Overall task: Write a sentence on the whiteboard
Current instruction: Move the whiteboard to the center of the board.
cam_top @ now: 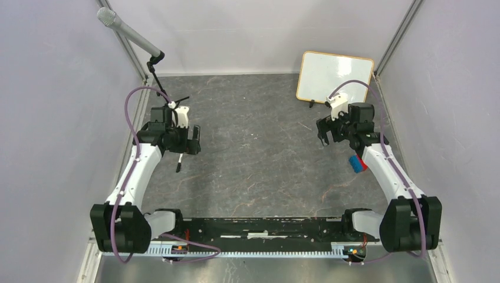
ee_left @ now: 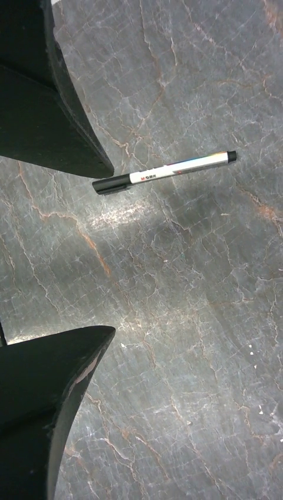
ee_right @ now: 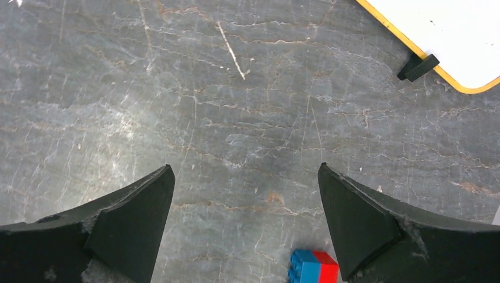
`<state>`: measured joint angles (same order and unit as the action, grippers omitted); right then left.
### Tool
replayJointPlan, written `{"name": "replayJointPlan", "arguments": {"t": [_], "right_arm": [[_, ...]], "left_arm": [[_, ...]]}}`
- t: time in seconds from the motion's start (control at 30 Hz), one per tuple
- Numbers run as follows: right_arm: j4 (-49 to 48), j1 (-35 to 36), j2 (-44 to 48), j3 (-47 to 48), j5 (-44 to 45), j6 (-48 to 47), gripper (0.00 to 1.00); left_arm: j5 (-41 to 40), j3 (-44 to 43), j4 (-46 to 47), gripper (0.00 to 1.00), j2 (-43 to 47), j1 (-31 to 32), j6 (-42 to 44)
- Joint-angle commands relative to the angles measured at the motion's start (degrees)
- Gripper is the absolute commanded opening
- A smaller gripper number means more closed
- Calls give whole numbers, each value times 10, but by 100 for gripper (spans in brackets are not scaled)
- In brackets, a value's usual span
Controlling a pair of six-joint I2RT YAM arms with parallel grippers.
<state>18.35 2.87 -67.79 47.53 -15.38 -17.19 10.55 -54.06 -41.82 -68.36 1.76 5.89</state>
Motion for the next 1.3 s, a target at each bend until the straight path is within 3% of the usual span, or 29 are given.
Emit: {"name": "replayJointPlan", "arguments": {"t": [0.0,0.3,0.6,0.73,1.07,1.27], "right_arm": [[-41,-2,-37,38,31,53,98],[-177,4,-107,45,98,132,96],[-218,55,-256,151,200,170,98],[-248,71,-314,190,218,194,91],[-202,81,-443,305,286,223,70],[-201,81,-474,314,286,237,66]], "left_arm": [[-23,-25,5,100,40,2,11],[-36,-18,-13,100,62,2,2],[-33,-17,-9,100,67,2,-20],[-44,-15,-3,100,62,2,-24],[-51,-20,-1,100,53,2,-32],[-55,-20,3,100,47,1,-33]]}}
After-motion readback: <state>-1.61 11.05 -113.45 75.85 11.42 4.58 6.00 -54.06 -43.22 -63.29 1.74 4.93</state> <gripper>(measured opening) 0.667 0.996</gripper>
